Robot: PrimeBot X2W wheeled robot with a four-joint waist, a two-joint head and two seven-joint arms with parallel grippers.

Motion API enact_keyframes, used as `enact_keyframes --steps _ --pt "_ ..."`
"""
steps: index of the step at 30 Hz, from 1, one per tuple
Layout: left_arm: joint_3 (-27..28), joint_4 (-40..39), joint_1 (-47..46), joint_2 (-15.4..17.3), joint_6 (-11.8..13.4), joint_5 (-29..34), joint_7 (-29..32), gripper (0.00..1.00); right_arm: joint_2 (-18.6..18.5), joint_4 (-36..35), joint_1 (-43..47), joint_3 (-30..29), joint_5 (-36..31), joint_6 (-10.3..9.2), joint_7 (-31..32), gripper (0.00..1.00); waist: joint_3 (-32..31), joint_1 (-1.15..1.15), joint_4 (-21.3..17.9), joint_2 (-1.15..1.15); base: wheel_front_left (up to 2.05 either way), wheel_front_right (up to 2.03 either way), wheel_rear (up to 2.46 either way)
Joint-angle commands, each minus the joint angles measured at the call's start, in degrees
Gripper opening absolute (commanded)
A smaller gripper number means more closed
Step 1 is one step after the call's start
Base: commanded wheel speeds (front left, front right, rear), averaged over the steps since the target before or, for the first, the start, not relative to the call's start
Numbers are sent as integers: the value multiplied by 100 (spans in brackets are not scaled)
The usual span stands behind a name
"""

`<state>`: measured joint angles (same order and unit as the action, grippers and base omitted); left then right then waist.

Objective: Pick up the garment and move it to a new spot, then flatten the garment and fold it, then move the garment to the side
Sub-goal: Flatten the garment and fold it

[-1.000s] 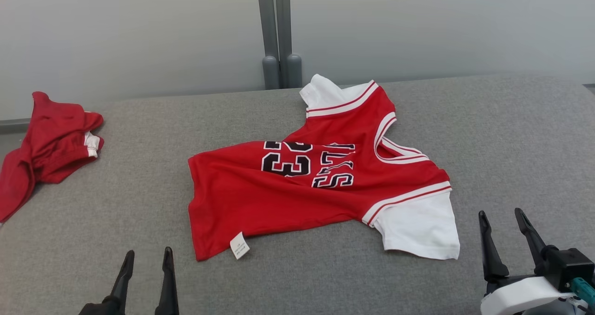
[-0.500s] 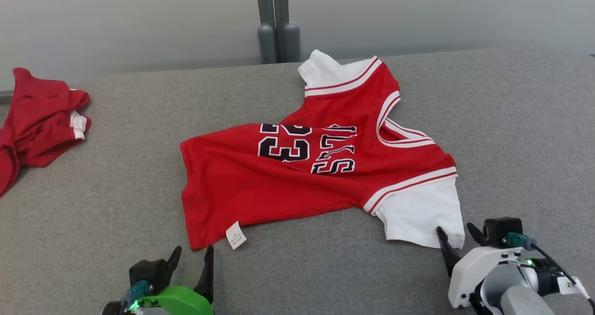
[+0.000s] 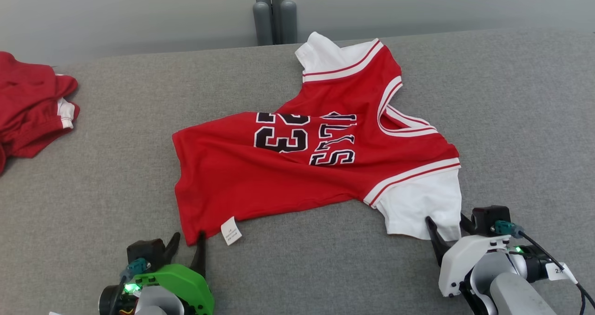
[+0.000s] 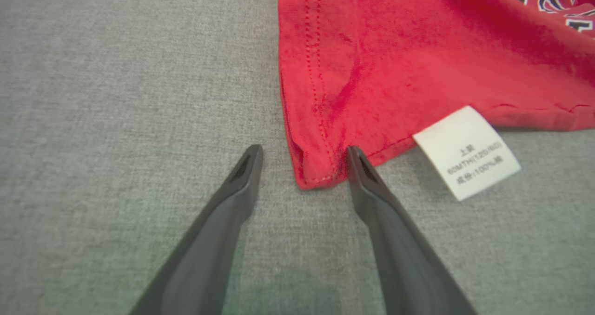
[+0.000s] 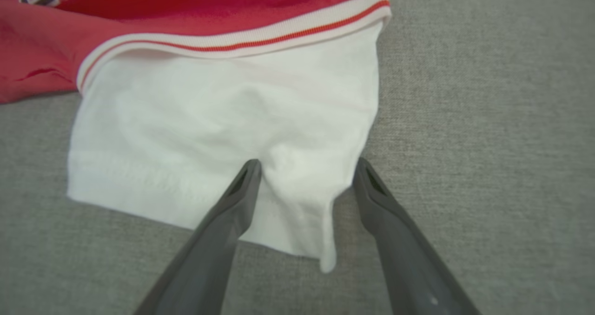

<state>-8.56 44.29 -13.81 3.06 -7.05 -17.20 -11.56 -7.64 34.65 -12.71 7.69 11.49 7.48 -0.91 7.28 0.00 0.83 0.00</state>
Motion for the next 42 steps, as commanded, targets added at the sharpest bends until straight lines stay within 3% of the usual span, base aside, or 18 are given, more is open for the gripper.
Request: enact_keyframes --steps 1,3,4,9,13,19,24,28,33,38,41,42 --pt "-54 134 -93 21 -26 -69 82 0 29 125 -14 101 106 3 116 98 8 0 -15 0 0 0 0" --pt "-133 265 -133 21 -38 -141 106 0 52 158 -9 266 280 4 182 14 -14 0 -29 0 0 0 0" --pt "-152 302 -145 30 -33 -181 99 0 62 138 -10 304 397 4 186 0 -33 0 -35 0 0 0 0" --pt "-487 55 -111 63 -48 -676 146 0 -149 -298 85 350 1043 2 194 0 -156 0 -69 0 0 0 0" --pt "-779 -973 93 278 -44 -1322 252 0 -421 -1342 337 187 1730 2 337 0 -270 0 -105 0 0 0 0" --pt "-883 -4053 660 942 -26 -1998 1148 0 -889 -4033 964 -690 3127 2 1048 0 -369 0 -195 0 0 0 0" --pt "-602 -6776 598 1433 434 -2207 2242 0 -959 -5953 944 -1968 3929 2 1778 0 -211 0 -311 0 0 0 0" --pt "-438 -7846 -122 1570 715 -2530 3076 0 -987 -6663 284 -2782 4311 3 2414 0 56 0 -387 0 0 0 0" --pt "-385 -7741 -1621 1654 947 -2843 4016 0 -1207 -6350 -1216 -3146 4135 2 3295 0 634 0 -456 0 0 0 0" --pt "-520 -6362 -3524 1516 1053 -2660 4510 0 -1144 -5248 -3180 -2937 3445 3 3920 0 1577 0 -384 0 0 0 0" --pt "-658 -5314 -4605 1466 959 -2305 4478 0 -941 -4511 -4343 -2680 2873 2 3871 0 2148 0 -372 0 0 0 0" --pt "-628 -4932 -4973 1311 1027 -2363 4457 0 -857 -4267 -4802 -2592 2660 3 3803 0 2406 0 -377 0 0 0 0"
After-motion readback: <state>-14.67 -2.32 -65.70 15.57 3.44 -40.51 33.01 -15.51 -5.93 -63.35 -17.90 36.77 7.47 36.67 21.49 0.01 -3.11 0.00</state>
